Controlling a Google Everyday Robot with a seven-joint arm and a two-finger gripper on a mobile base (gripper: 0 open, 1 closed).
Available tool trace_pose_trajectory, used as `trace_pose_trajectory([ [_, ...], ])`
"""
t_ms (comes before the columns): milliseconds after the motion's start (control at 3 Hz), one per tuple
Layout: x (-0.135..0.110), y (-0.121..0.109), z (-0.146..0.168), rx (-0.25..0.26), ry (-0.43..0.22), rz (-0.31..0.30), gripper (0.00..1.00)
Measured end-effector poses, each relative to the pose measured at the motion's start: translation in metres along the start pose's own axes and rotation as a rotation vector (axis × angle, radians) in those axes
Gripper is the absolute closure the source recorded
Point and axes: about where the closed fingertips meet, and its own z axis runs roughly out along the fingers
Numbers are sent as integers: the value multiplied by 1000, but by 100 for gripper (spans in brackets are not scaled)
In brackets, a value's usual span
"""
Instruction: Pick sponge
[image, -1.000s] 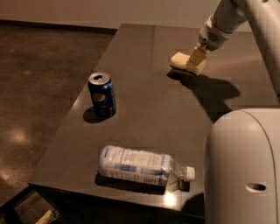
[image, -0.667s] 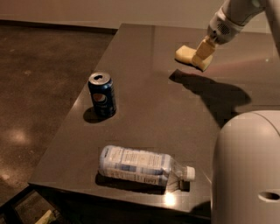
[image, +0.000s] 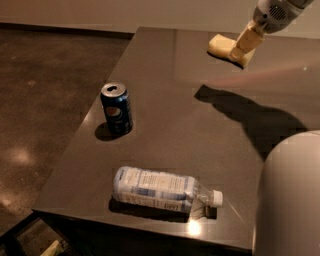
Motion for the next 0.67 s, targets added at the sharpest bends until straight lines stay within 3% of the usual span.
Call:
trace_pose_trajectory([
  [333,-23,-2,-14,45,-61,-50,100],
  [667,-23,-2,-13,46,-62,-50,100],
])
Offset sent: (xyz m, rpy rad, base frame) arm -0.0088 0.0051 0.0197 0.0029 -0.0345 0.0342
